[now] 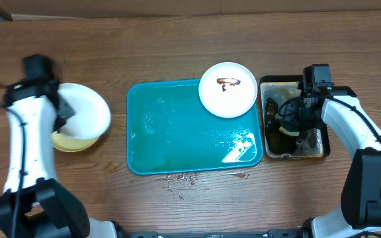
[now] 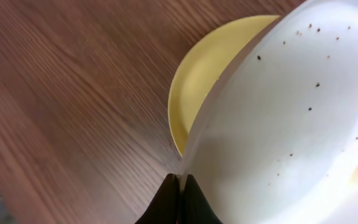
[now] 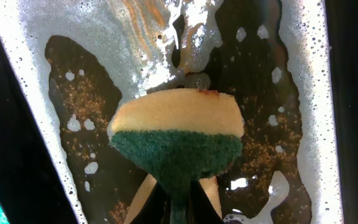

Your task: Clean dirty plates on tray and stack at the side

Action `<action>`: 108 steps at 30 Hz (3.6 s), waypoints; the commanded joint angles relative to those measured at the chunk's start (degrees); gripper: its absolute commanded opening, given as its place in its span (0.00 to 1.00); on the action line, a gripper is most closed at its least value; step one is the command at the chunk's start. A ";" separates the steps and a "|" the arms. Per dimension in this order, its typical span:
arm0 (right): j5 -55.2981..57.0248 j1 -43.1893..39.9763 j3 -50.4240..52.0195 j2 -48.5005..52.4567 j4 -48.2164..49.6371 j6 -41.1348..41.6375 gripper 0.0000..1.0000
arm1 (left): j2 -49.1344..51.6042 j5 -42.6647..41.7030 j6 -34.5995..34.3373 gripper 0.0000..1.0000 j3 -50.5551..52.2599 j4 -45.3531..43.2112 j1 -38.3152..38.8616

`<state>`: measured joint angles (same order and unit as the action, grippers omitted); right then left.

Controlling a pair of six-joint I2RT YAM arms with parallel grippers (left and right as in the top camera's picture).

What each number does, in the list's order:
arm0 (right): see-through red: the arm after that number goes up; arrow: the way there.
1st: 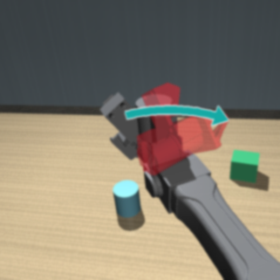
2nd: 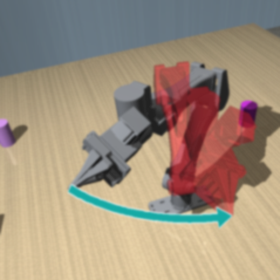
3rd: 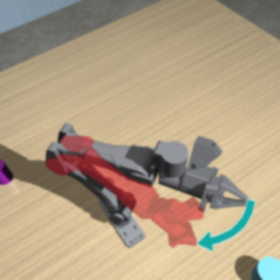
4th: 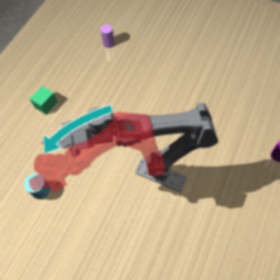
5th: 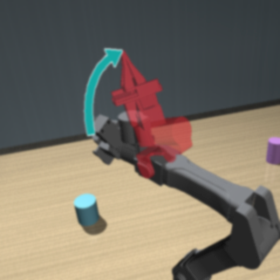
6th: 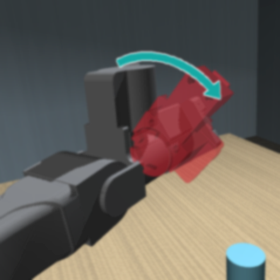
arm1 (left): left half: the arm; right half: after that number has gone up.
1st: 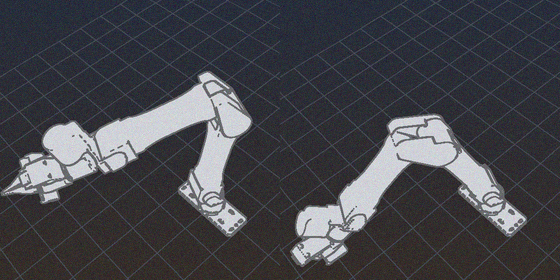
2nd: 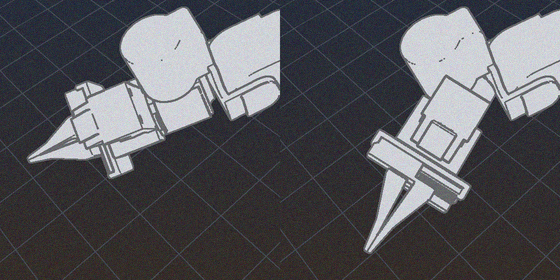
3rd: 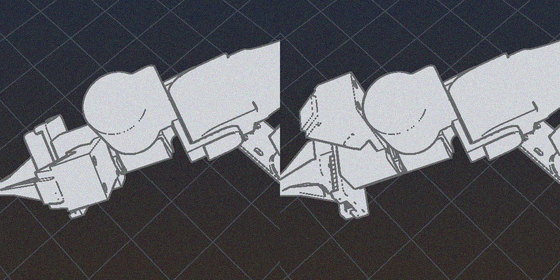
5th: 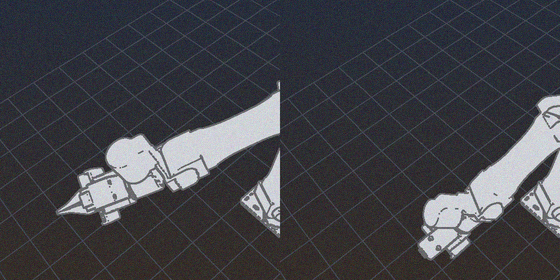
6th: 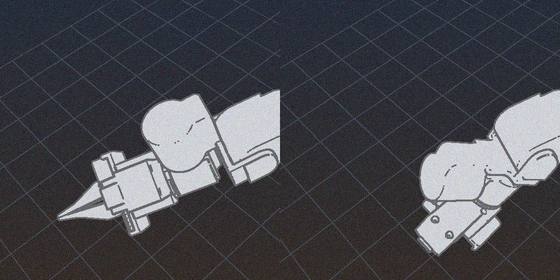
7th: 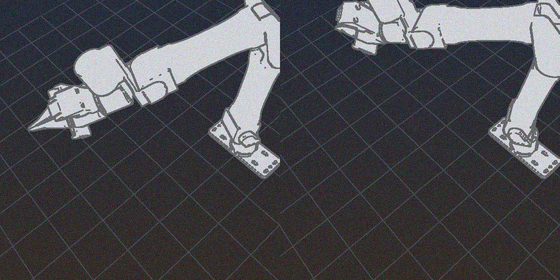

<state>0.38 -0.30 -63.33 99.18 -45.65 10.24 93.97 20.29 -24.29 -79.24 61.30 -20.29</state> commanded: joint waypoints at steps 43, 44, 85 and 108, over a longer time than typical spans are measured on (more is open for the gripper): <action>-0.09 0.00 0.02 -0.04 -0.02 -0.72 0.04 | 5.68 -37.44 -3.19 0.97 -1.11 -21.11 36.96; -0.11 0.00 0.02 -0.04 0.00 -0.72 0.04 | 6.19 -34.73 -6.10 0.96 -1.11 -21.29 38.58; -0.11 0.00 0.02 -0.04 -0.66 -0.68 0.04 | 23.69 -16.83 -27.10 0.38 -1.14 -13.97 48.76; -4.63 0.33 7.37 -0.02 11.91 -0.09 0.04 | 23.69 -13.77 -17.20 0.04 -1.11 -6.91 46.88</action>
<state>-3.18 -0.27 -59.55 99.20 -36.07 9.87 116.62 3.29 -43.29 -81.12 53.06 26.79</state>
